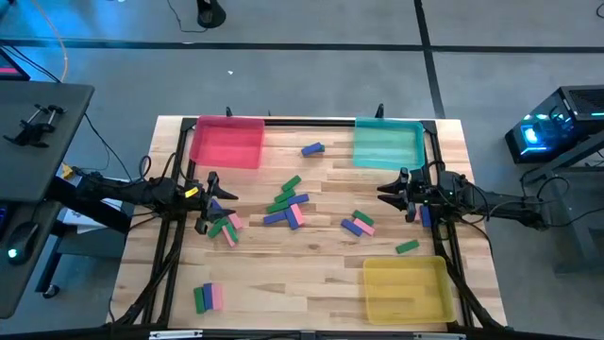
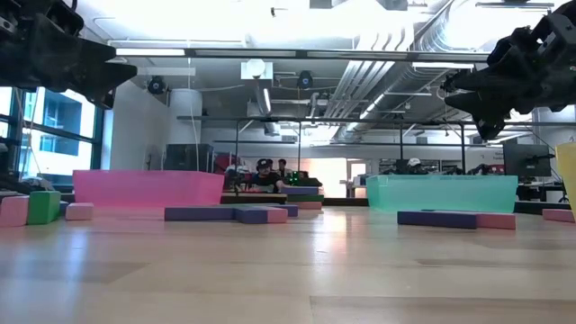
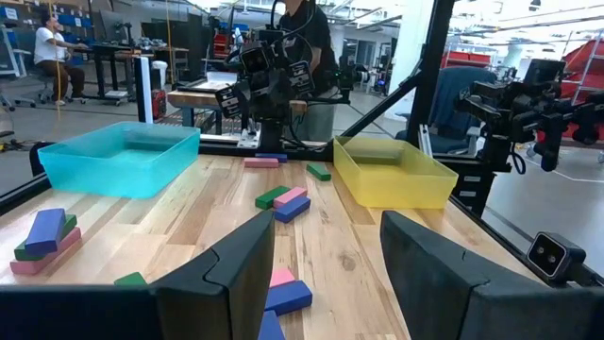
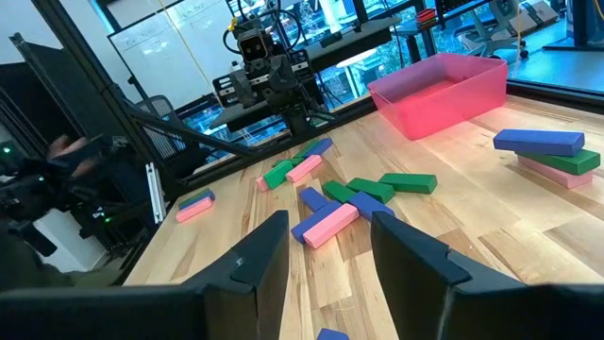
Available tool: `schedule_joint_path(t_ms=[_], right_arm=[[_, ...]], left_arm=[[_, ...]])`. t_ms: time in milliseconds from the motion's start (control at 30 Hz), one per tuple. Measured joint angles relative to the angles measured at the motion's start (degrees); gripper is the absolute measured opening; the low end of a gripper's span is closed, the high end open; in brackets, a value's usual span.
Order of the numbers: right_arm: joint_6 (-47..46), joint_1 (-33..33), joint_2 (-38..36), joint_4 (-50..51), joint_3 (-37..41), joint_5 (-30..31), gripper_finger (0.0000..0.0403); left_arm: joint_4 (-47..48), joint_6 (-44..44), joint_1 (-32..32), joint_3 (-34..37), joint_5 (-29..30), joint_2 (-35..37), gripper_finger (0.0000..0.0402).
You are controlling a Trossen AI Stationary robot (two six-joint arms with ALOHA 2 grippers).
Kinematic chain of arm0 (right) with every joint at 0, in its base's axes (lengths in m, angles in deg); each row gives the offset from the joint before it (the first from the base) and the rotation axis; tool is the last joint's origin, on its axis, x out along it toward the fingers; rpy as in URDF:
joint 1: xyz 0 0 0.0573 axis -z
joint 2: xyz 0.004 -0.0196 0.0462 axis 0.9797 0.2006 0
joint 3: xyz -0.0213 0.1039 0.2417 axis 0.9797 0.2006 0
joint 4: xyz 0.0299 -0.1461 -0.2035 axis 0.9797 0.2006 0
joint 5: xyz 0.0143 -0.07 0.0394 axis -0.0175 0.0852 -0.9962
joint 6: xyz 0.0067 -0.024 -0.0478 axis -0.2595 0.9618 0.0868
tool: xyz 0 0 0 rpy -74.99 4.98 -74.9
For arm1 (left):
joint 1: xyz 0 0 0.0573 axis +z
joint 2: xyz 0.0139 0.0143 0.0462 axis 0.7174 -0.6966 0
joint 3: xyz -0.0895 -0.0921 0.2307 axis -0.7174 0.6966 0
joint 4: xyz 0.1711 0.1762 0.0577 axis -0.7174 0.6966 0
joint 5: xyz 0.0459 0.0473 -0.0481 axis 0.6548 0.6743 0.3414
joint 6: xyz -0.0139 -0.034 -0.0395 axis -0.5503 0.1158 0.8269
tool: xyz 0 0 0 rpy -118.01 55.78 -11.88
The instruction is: Sort blocks
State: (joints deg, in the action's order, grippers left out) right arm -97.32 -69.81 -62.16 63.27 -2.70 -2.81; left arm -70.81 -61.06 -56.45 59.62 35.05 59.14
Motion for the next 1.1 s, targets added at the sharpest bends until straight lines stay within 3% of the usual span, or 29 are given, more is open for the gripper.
schedule_joint_path(t_ms=[567,667,900,1100], right_arm=[[0.00,0.00,0.01,0.00,-0.01,-0.24,0.0139],[0.00,0.01,0.01,0.00,0.00,-0.22,0.0139],[0.00,0.01,0.00,0.00,0.00,-0.20,0.0139],[0.00,0.02,0.00,-0.02,0.00,-0.17,0.0139]], left_arm=[[-0.47,-0.01,-0.01,0.00,0.06,-0.02,0.0184],[-3.75,0.26,0.08,0.00,0.07,-0.02,0.0184],[-14.55,11.47,0.08,0.00,0.09,-0.02,0.0184],[-26.10,9.73,0.06,-0.02,-3.00,-1.22,0.0184]])
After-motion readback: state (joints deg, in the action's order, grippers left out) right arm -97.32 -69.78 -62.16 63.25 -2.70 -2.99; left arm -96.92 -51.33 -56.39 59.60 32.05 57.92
